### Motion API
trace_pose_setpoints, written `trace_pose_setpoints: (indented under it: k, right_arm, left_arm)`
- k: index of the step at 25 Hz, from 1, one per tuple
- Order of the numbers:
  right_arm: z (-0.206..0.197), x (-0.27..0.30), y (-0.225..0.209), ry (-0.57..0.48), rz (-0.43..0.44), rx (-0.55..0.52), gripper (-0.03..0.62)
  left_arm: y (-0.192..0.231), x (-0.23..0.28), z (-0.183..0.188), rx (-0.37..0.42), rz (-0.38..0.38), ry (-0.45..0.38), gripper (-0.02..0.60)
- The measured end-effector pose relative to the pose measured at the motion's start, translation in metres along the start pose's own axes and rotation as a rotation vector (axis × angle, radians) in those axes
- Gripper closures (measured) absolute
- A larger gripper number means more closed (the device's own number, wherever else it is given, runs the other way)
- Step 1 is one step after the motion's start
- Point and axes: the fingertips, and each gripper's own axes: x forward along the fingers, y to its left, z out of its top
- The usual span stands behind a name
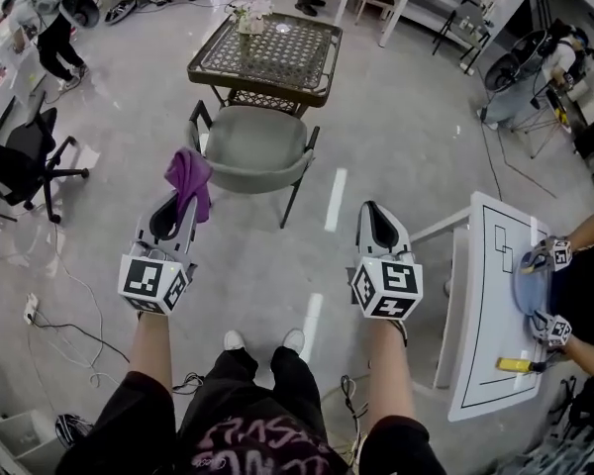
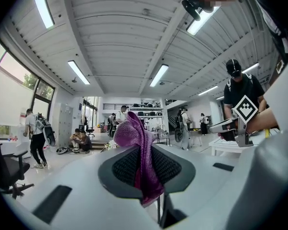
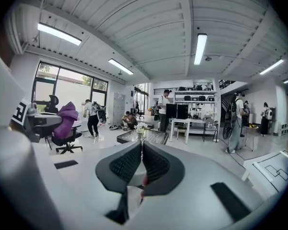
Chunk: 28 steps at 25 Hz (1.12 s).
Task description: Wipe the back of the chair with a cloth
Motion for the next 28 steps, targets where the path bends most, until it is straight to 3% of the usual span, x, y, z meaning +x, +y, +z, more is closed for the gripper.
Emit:
trace_pose_setpoints:
  k: [11, 28]
  right_arm:
    - [-0.062, 0.062, -0.02, 0.034, 0.084, -0.005, 0.566]
    - [-0.169, 0.152, -0.01, 0.021, 0.152, -0.025, 0.566]
  left_arm:
    - [0.0, 0.031, -0.061, -0.004, 0.101, 0.014, 0.503]
    - [0.02, 0.069, -0.182, 0.019, 0.181, -0.01, 0.503]
